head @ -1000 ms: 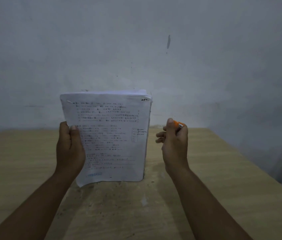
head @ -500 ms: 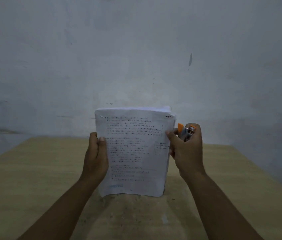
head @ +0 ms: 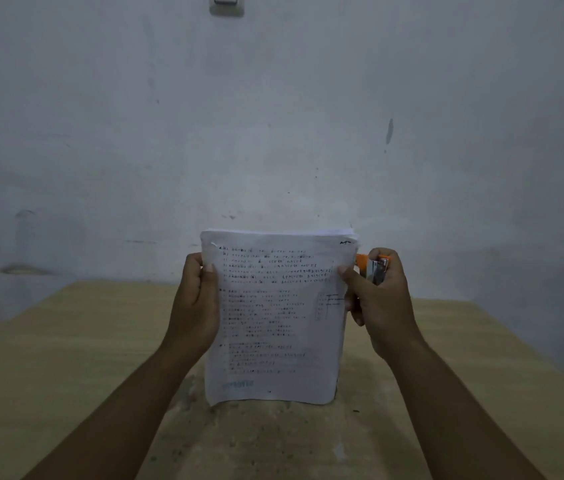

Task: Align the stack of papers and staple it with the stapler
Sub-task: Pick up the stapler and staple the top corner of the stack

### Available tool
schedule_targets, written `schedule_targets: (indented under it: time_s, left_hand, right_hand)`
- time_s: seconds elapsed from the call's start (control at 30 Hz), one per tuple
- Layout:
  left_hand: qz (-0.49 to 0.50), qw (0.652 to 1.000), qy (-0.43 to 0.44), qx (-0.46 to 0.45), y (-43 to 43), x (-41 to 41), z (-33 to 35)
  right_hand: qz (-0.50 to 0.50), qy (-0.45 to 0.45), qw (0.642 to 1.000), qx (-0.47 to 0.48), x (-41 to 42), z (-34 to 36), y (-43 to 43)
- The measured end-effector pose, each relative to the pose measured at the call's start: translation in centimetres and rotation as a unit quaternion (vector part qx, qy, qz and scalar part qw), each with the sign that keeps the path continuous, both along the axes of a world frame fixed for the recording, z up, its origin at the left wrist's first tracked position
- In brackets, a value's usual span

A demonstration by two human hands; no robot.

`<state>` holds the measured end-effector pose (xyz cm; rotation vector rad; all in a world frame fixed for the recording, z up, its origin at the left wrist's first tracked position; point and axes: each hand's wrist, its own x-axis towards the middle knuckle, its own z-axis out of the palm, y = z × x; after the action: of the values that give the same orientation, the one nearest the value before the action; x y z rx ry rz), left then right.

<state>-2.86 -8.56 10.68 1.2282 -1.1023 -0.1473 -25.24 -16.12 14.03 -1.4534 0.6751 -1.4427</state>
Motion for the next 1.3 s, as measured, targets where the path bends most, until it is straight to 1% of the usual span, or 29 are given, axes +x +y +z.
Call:
schedule_targets:
  time_s: [0.1, 0.2, 0.27, 0.3, 0.37, 0.43, 0.47, 0.5, 0.53, 0.6, 0.7, 0.8, 0.83, 0.9, 0.97, 1.03, 1.1, 1.2, 1.3]
  left_hand:
    - [0.001, 1.000, 0.009, 0.000, 0.0, 0.0, 0.2]
    - [-0.018, 1.000, 0.016, -0.005, 0.1, -0.1, 0.7]
    - [-0.030, 0.999, 0.010, -0.004, 0.1, -0.1, 1.1]
    - [-0.029, 1.000, 0.007, -0.003, 0.1, -0.1, 1.2]
    - [-0.018, 1.000, 0.000, -0.004, 0.0, -0.3, 1.3]
    - [-0.006, 1.000, -0.005, -0.014, 0.0, -0.6, 1.3]
    - [-0.002, 1.000, -0.006, -0.019, 0.0, -0.7, 1.2]
    - [0.003, 1.000, -0.009, -0.023, 0.0, -0.8, 1.2]
    - [0.008, 1.000, -0.013, -0.027, 0.0, -1.0, 1.1]
    - [0.021, 0.999, -0.027, -0.033, -0.1, -1.2, 1.0]
    - [0.026, 0.998, -0.038, -0.044, -0.2, -1.6, 1.0]
    - [0.012, 0.997, -0.044, -0.063, -0.1, -1.8, 1.2]
    - [0.005, 0.997, -0.044, -0.069, 0.0, -1.9, 1.3]
    - [0.000, 0.996, -0.050, -0.080, 0.1, -1.9, 1.4]
    - [0.000, 0.994, -0.061, -0.086, 0.0, -1.8, 1.4]
    - [-0.002, 0.994, -0.065, -0.082, 0.0, -1.7, 1.3]
    - [-0.005, 0.995, -0.060, -0.080, 0.0, -1.6, 1.3]
    - [-0.013, 0.996, -0.041, -0.079, 0.0, -1.7, 1.3]
    - [-0.014, 0.996, -0.020, -0.082, 0.1, -1.6, 1.3]
  right_hand:
    - [-0.010, -0.017, 1.000, -0.008, -0.1, 0.4, 0.0]
    - [-0.036, -0.043, 0.998, -0.009, 0.0, 0.6, 0.1]
    - [-0.062, -0.037, 0.997, -0.016, 0.1, 0.4, -0.1]
    - [-0.082, -0.020, 0.996, -0.026, 0.2, 0.2, -0.3]
    - [-0.151, 0.047, 0.986, -0.062, 0.4, 0.0, -0.4]
    - [-0.240, 0.118, 0.956, -0.123, 0.6, 0.0, -0.1]
    - [-0.268, 0.137, 0.940, -0.159, 0.7, 0.1, 0.3]
    - [-0.272, 0.152, 0.930, -0.194, 0.7, 0.4, 0.9]
    - [-0.253, 0.173, 0.926, -0.220, 0.8, 0.7, 1.5]
    - [-0.176, 0.233, 0.924, -0.248, 1.3, 1.6, 3.0]
    - [-0.051, 0.314, 0.915, -0.250, 2.7, 3.2, 4.8]
    - [0.016, 0.379, 0.890, -0.252, 4.3, 5.1, 5.7]
    - [0.030, 0.400, 0.878, -0.260, 4.7, 5.8, 5.8]
    - [0.032, 0.445, 0.841, -0.307, 5.6, 6.9, 5.6]
    - [-0.002, 0.483, 0.793, -0.372, 6.4, 7.9, 5.3]
    - [-0.057, 0.517, 0.738, -0.430, 6.9, 8.8, 5.0]
    - [-0.094, 0.544, 0.693, -0.463, 7.0, 9.8, 4.7]
    - [-0.092, 0.574, 0.661, -0.474, 7.2, 10.8, 4.4]
    - [-0.092, 0.608, 0.617, -0.491, 7.6, 11.4, 4.5]
